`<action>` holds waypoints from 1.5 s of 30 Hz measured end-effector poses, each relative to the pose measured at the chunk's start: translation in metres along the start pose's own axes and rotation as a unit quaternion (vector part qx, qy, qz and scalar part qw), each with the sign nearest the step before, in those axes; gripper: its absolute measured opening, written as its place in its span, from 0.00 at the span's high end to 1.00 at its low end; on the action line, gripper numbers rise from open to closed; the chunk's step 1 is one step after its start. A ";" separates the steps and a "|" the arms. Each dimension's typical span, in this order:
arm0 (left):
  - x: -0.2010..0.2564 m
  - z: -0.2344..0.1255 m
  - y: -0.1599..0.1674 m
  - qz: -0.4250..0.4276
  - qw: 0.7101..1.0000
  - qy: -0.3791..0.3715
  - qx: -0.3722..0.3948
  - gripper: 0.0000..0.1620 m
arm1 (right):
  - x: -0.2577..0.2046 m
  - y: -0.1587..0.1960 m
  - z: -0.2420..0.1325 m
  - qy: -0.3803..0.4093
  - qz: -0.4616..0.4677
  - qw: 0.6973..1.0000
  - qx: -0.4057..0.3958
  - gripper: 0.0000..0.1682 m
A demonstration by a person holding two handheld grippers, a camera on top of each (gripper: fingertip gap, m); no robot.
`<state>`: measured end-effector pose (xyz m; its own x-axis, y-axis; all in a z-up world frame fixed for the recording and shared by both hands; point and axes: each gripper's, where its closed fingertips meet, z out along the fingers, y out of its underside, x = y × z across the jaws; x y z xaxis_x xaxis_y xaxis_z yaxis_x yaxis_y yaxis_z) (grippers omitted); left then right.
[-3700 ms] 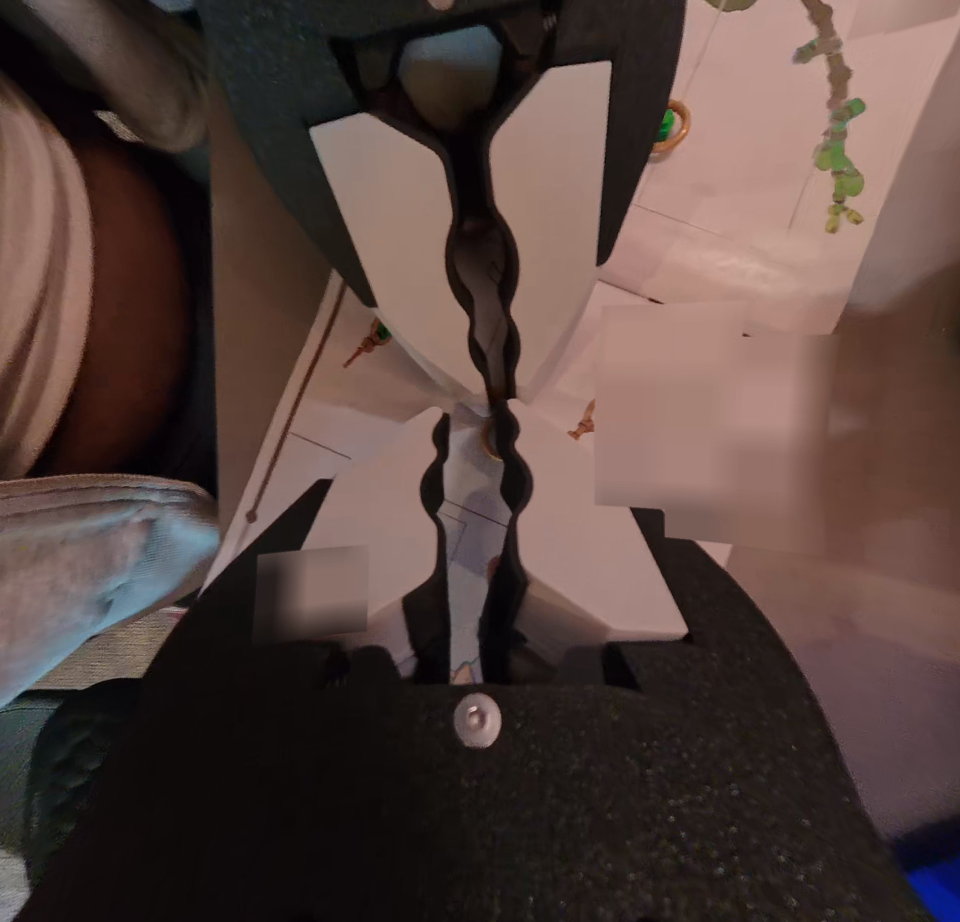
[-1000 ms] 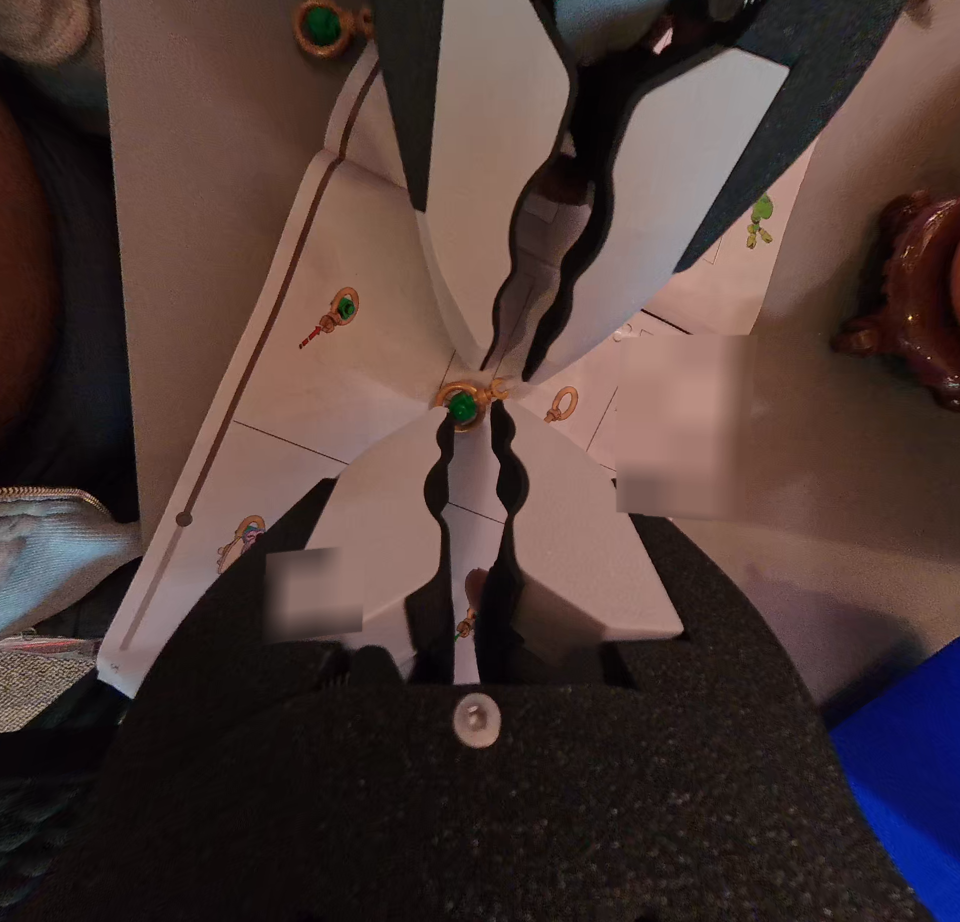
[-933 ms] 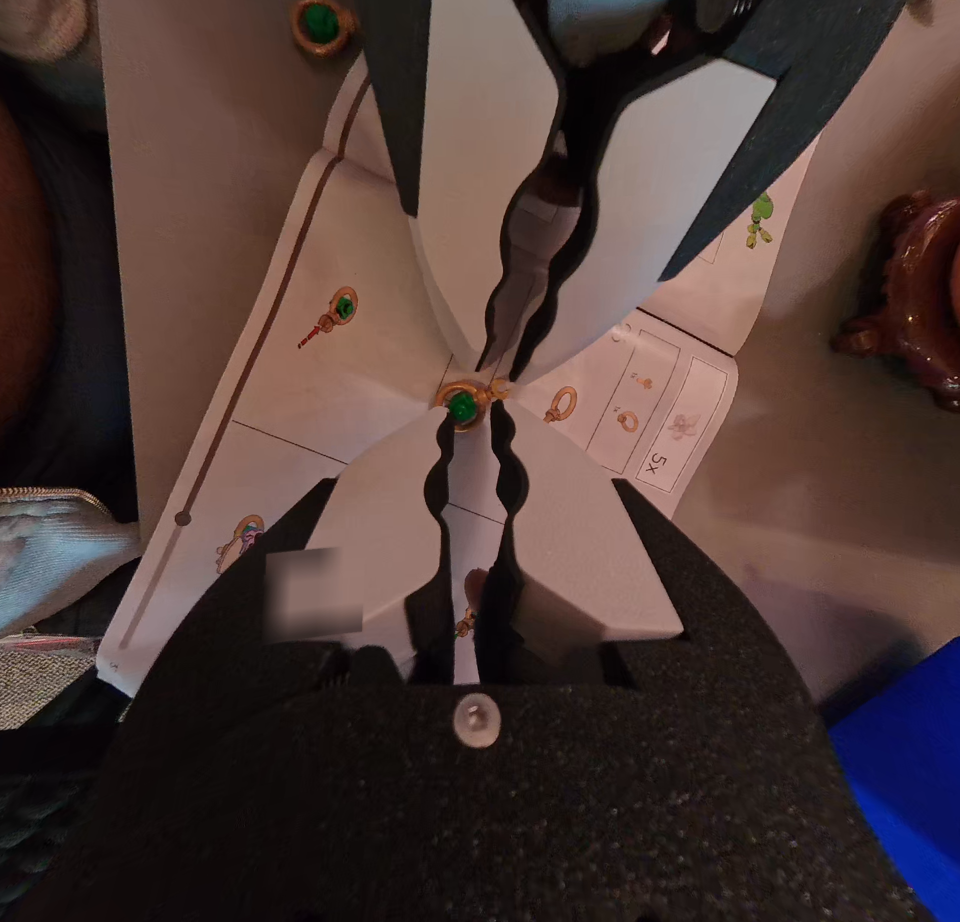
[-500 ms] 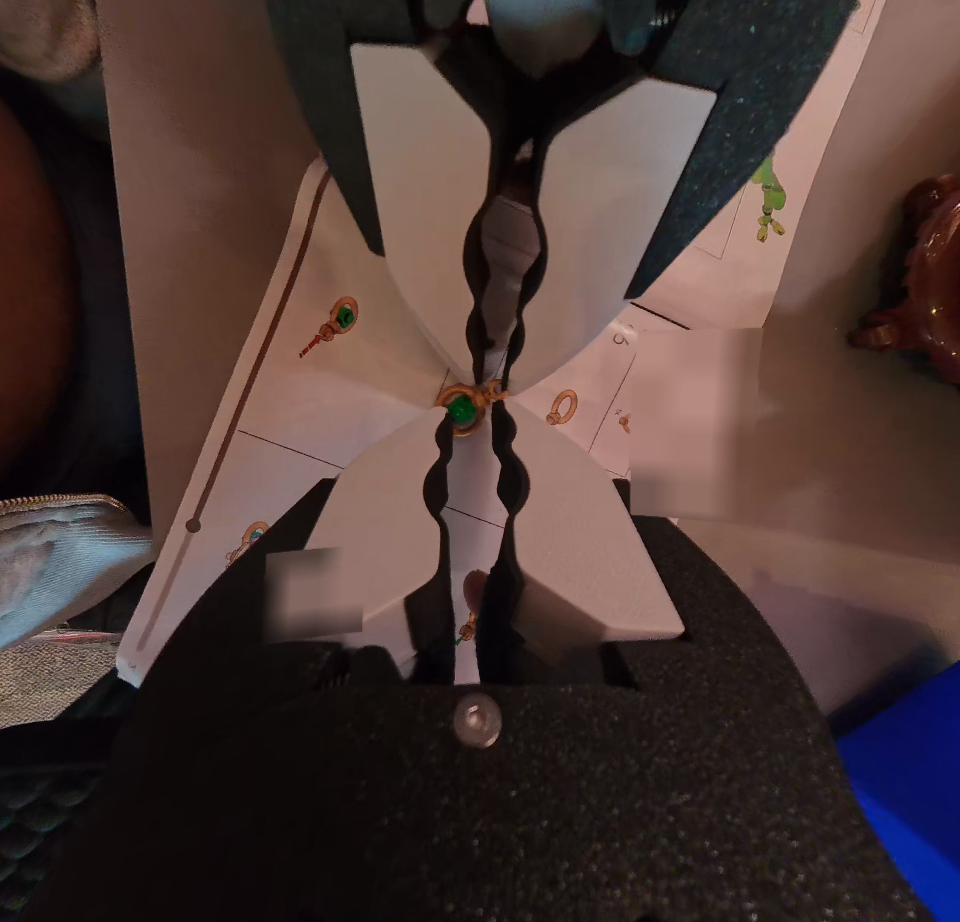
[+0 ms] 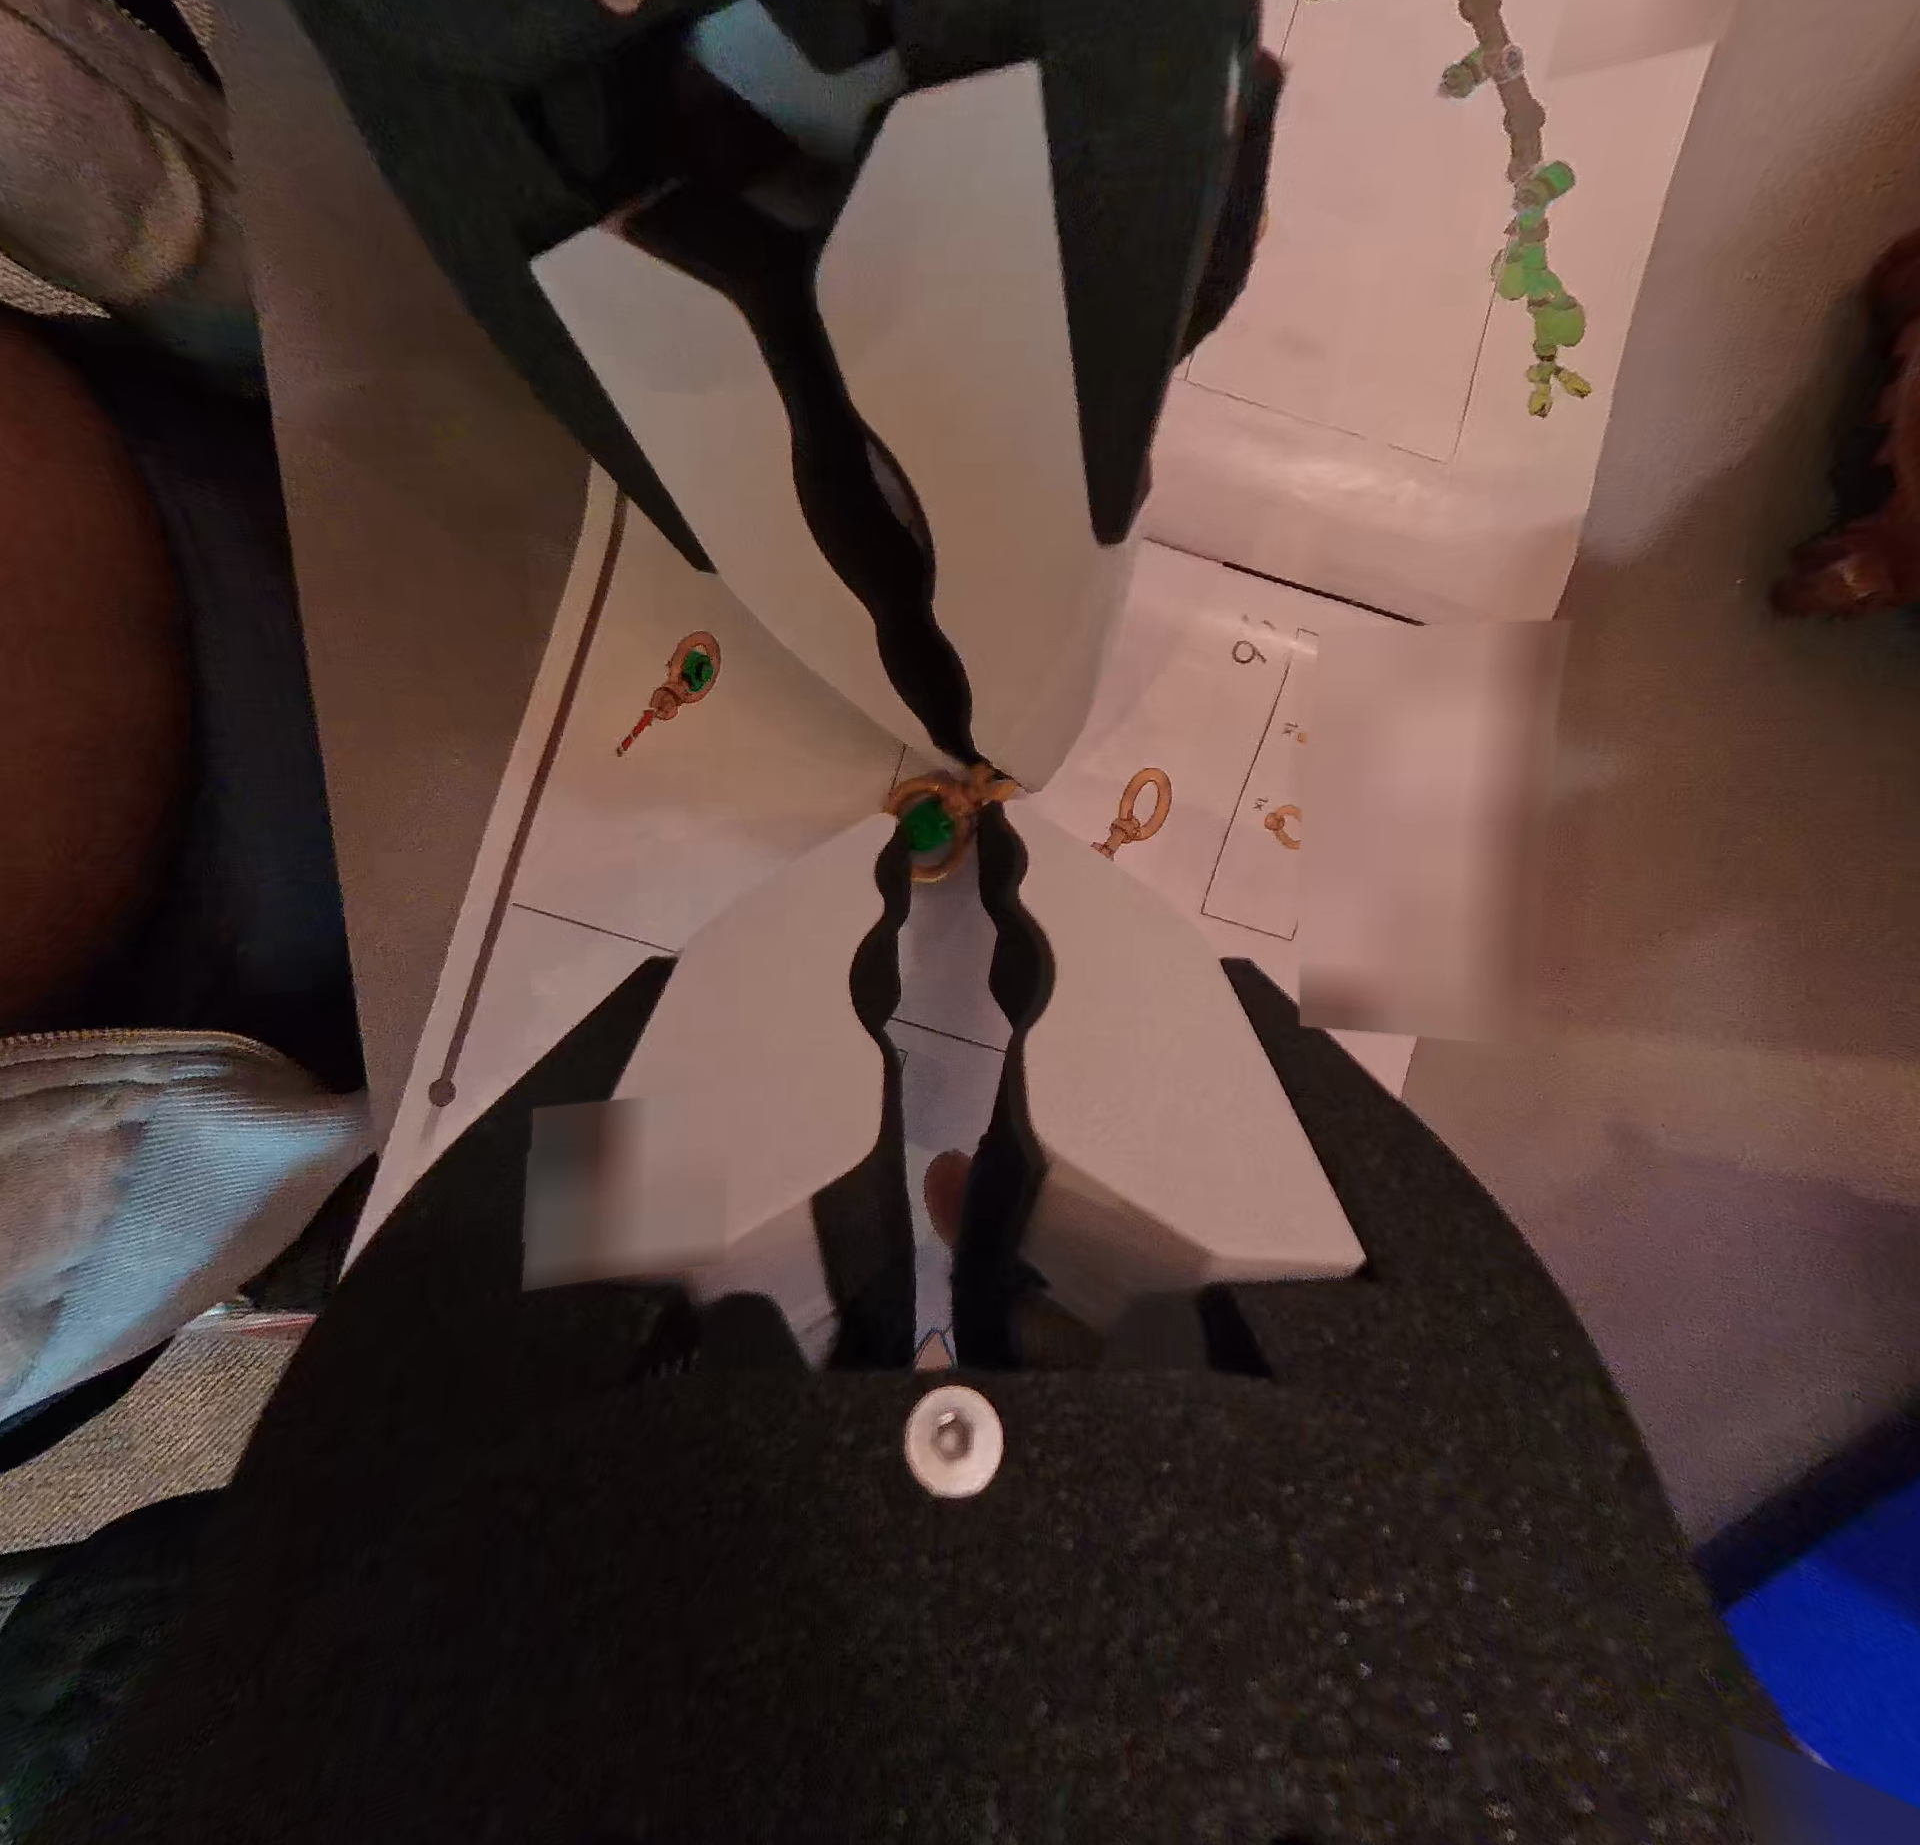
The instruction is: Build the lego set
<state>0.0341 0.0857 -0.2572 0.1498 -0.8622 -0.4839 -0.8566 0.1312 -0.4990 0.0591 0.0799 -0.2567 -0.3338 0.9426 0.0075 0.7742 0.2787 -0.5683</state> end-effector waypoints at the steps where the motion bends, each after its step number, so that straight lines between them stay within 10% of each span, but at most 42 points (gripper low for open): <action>1: -0.001 0.000 0.000 0.009 1.000 -0.009 -0.005 0.98 | 0.000 0.000 0.000 0.006 -0.002 1.000 0.003 0.93; 45: -0.005 0.001 0.005 0.147 0.981 -0.006 -0.123 0.99 | 0.000 0.000 -0.001 0.063 -0.009 0.997 0.045 0.93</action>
<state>0.0294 0.0908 -0.2577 -0.1181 -0.7988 -0.5898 -0.9565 0.2512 -0.1487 0.0590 0.0802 -0.2559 -0.2719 0.9550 0.1188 0.7159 0.2832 -0.6382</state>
